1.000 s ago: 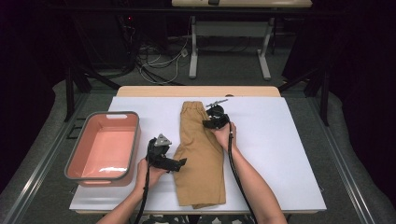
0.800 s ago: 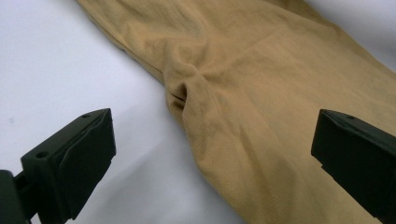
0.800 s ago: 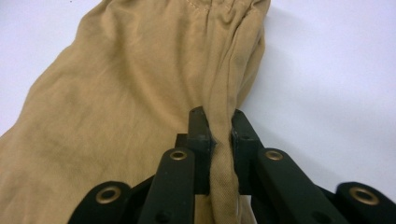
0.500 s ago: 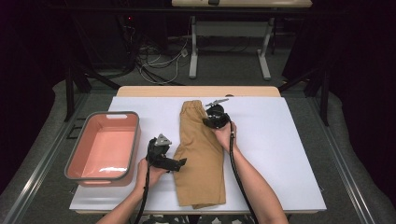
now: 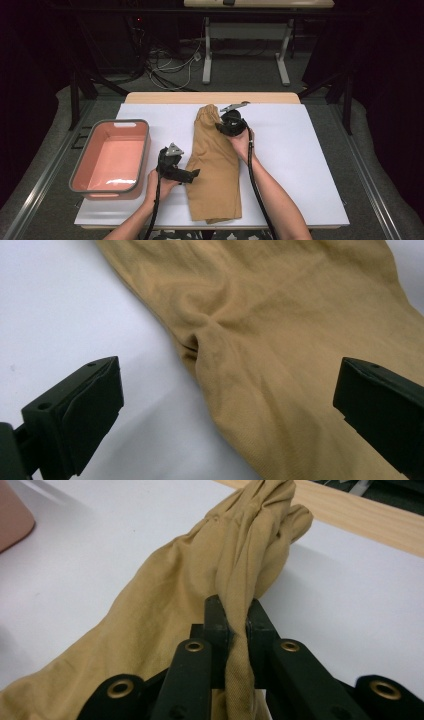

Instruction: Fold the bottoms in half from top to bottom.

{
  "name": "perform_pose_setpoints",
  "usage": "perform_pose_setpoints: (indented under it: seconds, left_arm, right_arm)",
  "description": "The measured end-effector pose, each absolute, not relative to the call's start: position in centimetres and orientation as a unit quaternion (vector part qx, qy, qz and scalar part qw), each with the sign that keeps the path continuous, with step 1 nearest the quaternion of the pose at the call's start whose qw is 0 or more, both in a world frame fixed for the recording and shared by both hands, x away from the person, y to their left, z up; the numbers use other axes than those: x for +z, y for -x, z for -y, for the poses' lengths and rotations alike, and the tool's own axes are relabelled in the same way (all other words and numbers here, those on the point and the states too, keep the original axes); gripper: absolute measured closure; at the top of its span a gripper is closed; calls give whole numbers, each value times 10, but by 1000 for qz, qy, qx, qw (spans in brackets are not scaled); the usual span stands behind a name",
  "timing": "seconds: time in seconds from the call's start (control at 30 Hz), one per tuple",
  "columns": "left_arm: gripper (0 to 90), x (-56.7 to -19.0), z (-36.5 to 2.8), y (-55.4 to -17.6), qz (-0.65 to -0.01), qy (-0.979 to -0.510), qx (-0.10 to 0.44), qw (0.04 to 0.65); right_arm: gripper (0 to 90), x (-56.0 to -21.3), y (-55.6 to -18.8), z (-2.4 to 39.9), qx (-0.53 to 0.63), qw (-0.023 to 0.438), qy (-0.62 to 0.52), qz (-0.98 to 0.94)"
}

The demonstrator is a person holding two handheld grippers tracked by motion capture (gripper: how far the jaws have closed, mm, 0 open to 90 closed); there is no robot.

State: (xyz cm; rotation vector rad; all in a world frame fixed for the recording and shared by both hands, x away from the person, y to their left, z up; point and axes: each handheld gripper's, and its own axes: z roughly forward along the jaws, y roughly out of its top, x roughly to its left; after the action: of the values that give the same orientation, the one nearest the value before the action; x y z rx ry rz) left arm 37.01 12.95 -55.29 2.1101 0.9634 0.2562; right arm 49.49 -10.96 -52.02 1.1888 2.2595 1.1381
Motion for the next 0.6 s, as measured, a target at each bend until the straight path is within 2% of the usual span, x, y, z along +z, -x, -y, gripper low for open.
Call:
perform_pose_setpoints:
  seconds: [0.6]
  left_arm:
    - [0,-553,-128,-372,-378,-831,103,394]
  right_arm:
    - [842,-501,-514,108,406,201,-410,-792]
